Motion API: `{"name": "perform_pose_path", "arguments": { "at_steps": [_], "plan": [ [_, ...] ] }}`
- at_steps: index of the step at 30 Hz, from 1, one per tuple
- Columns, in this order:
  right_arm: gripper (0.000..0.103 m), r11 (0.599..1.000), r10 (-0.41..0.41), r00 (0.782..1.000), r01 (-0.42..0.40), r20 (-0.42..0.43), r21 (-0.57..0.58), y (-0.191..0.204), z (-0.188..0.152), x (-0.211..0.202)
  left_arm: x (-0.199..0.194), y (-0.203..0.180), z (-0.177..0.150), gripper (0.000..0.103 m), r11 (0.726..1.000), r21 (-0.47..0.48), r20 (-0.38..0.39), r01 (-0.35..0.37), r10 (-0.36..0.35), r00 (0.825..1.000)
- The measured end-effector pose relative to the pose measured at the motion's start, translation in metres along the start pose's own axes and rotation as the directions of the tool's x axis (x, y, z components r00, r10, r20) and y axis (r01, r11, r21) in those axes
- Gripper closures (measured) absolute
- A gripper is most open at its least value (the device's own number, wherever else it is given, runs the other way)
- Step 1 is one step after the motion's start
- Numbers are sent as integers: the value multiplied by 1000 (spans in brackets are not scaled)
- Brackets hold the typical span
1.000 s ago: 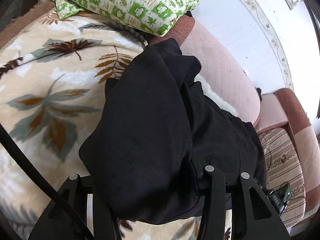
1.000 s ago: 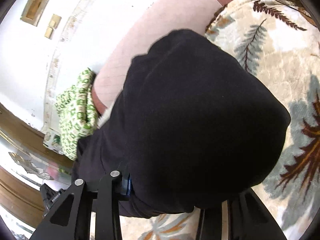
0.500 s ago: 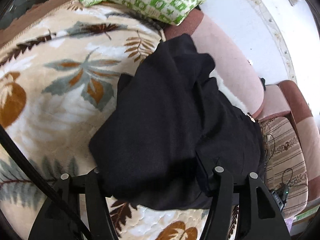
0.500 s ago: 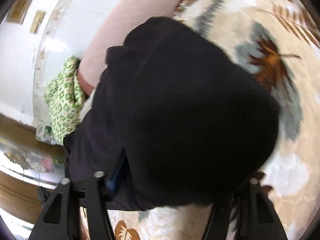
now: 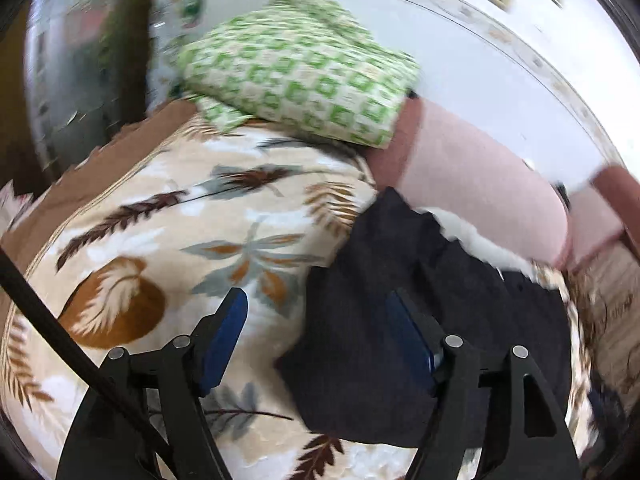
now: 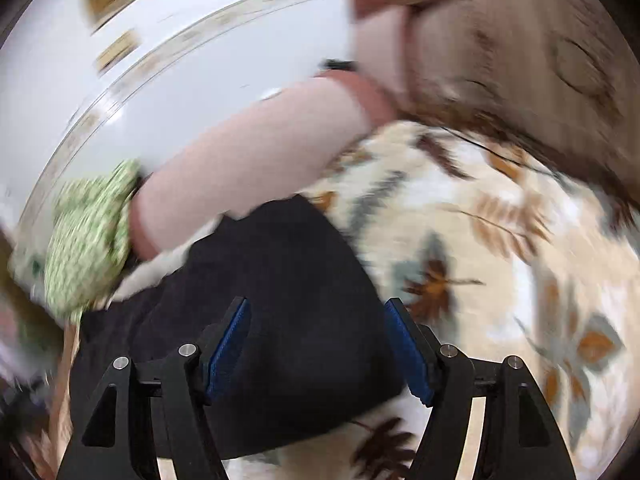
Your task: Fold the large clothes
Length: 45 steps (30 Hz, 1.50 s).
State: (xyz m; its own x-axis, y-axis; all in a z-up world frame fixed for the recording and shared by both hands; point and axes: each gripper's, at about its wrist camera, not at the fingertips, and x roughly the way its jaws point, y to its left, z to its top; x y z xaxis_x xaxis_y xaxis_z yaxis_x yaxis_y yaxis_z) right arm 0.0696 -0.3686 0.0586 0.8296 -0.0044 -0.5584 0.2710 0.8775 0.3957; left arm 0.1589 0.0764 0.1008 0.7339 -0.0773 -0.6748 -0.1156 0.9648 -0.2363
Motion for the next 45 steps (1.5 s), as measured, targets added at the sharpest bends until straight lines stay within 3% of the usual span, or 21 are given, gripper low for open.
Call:
{"name": "perform_pose_path", "arguments": {
  "at_steps": [1,3,5,7,11,14,18,20,23,28,31,33,36,38,40,42,45],
  "plan": [
    [30,998,57,998,-57,-19,-18,14,1,9,2,-10,-1,31,999,34,-1,-2,2,1000],
    [37,993,84,996,-86,-33,-81,39,4,24,13,-35,-1,31,994,110,-1,-8,8,1000],
    [39,979,61,998,-65,-27,-195,66,6,42,33,-54,4,28,987,157,-28,29,-25,999],
    [39,961,20,999,-26,-26,-277,81,9,66,57,-69,10,28,983,180,-70,24,-12,997],
    [39,961,-15,996,-9,-84,-278,73,19,122,114,-80,30,28,985,171,-167,7,22,986],
    [39,979,-27,993,3,-115,-206,50,32,146,156,-70,37,28,995,93,-242,-21,43,969],
    [38,1000,-23,983,21,-182,-12,13,47,181,191,-51,34,17,1000,-15,-297,19,-23,955],
    [38,995,46,978,-27,-205,92,-5,50,195,198,-53,33,12,1000,-5,-298,18,-19,955],
    [37,993,58,978,-36,-201,112,-7,50,201,206,-52,31,6,1000,-7,-297,14,-15,955],
    [35,993,66,984,-49,-166,107,-4,47,197,206,-49,27,4,999,-25,-276,35,-40,960],
    [35,998,4,992,4,-126,64,8,45,179,181,-52,27,9,1000,8,-254,1,1,967],
    [32,998,-65,994,64,-84,-18,29,45,155,143,-57,27,10,998,55,-186,-30,40,982],
    [29,999,-23,999,21,-47,-41,53,43,113,72,-61,22,10,992,103,-49,-66,72,996],
    [26,999,35,999,-36,-22,-23,64,39,77,19,-61,15,10,986,120,71,-117,108,992],
    [21,997,77,997,-77,5,-26,72,31,44,-31,-58,7,8,975,131,203,-180,151,967],
    [17,996,83,996,-83,13,-42,78,20,17,-86,-53,-8,3,966,124,339,-226,172,925],
    [16,993,101,995,-100,11,-69,83,0,-18,-143,-49,-30,1,960,120,458,-254,174,872]
  ]
}}
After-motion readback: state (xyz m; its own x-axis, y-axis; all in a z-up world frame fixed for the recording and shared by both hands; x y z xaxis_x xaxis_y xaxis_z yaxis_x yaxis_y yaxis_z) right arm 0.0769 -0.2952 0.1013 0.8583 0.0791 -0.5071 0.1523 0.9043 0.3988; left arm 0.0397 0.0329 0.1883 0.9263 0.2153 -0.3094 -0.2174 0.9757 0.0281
